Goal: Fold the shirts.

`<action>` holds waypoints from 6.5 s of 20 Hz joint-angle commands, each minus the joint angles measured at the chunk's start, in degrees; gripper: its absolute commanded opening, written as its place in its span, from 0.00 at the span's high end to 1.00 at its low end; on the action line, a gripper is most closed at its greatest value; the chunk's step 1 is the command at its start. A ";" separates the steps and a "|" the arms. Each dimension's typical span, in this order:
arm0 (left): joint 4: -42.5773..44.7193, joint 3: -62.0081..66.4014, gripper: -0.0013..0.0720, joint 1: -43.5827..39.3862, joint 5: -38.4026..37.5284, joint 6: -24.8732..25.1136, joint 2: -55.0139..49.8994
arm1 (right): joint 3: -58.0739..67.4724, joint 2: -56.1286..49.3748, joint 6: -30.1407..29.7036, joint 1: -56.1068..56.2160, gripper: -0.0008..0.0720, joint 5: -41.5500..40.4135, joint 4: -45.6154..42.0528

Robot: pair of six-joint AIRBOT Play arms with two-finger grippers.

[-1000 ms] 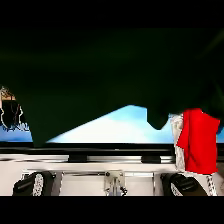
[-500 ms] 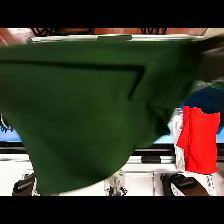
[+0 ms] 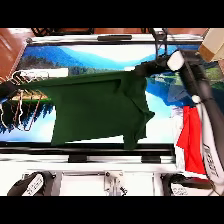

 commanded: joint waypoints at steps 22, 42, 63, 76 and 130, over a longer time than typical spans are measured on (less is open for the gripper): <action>9.75 0.72 0.08 6.40 -41.53 -1.09 -20.94 | -0.61 3.78 -3.93 -23.23 0.32 41.97 11.47; -2.05 -15.06 0.84 -6.56 -14.01 2.51 -23.19 | -3.80 4.68 -4.07 -25.81 0.32 43.32 14.82; -2.05 -10.14 0.94 -5.62 -17.25 3.39 -14.75 | -34.49 2.71 -1.27 -11.69 0.89 1.49 21.16; -1.64 32.06 0.94 -5.62 13.44 3.82 26.64 | -7.13 52.48 -10.86 -11.69 0.89 -16.39 16.44; 9.05 -6.78 0.11 7.13 -24.13 4.28 -24.41 | -17.49 9.25 -8.90 -36.52 0.30 38.60 16.02</action>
